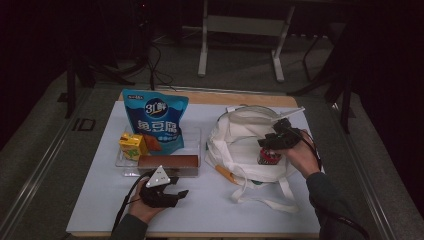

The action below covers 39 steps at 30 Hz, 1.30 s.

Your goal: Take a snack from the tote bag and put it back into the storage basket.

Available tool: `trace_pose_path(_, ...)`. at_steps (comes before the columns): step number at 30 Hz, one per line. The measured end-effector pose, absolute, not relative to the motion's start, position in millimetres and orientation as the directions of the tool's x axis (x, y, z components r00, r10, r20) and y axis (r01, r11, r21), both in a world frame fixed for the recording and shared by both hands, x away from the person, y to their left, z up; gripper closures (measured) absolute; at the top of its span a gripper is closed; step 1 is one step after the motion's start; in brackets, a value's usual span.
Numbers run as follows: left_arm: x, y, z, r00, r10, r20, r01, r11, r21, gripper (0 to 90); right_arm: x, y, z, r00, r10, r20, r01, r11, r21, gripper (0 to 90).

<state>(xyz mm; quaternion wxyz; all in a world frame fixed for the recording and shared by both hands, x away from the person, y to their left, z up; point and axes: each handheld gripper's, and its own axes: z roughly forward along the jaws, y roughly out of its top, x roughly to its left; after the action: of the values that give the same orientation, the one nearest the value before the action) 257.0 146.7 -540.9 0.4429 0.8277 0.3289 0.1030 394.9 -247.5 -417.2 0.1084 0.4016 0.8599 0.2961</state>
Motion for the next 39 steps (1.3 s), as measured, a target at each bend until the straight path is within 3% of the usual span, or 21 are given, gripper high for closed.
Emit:
trace_pose_path(22, 257.0, 146.6, -541.0, 0.762, 0.636, -0.121, 0.454, -0.391, 0.801, 38.0, 393.8, -266.1, -431.6, -0.642, 0.766, 0.038, 0.658, 0.525, 0.54, 51.4)
trace_pose_path(39, 257.0, 146.5, -541.0, 0.762, 0.636, -0.121, 0.454, -0.392, 0.8, 37.9, 393.1, -267.0, -436.3, -0.656, 0.754, 0.019, 0.674, 0.575, 0.463, 34.2)
